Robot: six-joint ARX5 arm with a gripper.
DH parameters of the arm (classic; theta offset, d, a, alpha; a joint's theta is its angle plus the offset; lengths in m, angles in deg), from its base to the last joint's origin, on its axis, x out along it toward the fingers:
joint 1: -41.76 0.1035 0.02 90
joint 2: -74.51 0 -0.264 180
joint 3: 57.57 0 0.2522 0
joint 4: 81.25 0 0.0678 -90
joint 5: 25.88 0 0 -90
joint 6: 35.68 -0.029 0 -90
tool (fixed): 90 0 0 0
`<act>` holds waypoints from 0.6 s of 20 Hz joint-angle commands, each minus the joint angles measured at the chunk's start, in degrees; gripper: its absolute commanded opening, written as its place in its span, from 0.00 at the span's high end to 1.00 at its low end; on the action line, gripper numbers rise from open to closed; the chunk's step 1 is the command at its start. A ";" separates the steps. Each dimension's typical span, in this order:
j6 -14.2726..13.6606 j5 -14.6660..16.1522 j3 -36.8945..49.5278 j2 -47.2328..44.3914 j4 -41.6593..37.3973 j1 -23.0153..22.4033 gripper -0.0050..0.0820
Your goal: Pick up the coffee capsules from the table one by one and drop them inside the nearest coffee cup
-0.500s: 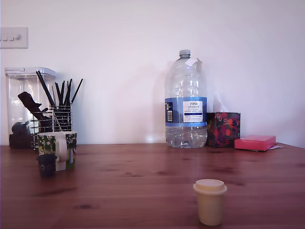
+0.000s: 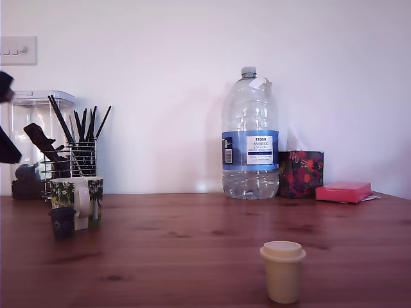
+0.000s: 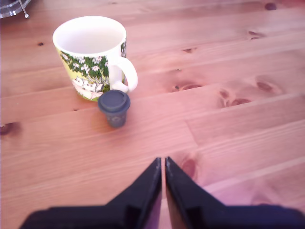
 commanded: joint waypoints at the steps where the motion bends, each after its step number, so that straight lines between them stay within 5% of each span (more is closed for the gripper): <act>1: 0.15 0.28 0.83 -0.57 -2.40 0.04 0.58; 3: 0.11 0.46 0.83 -1.27 -4.66 0.04 0.22; 4: -0.26 0.55 0.83 -1.33 -5.44 0.02 0.16; 12: -2.36 -0.44 1.22 -1.31 -10.12 0.04 0.16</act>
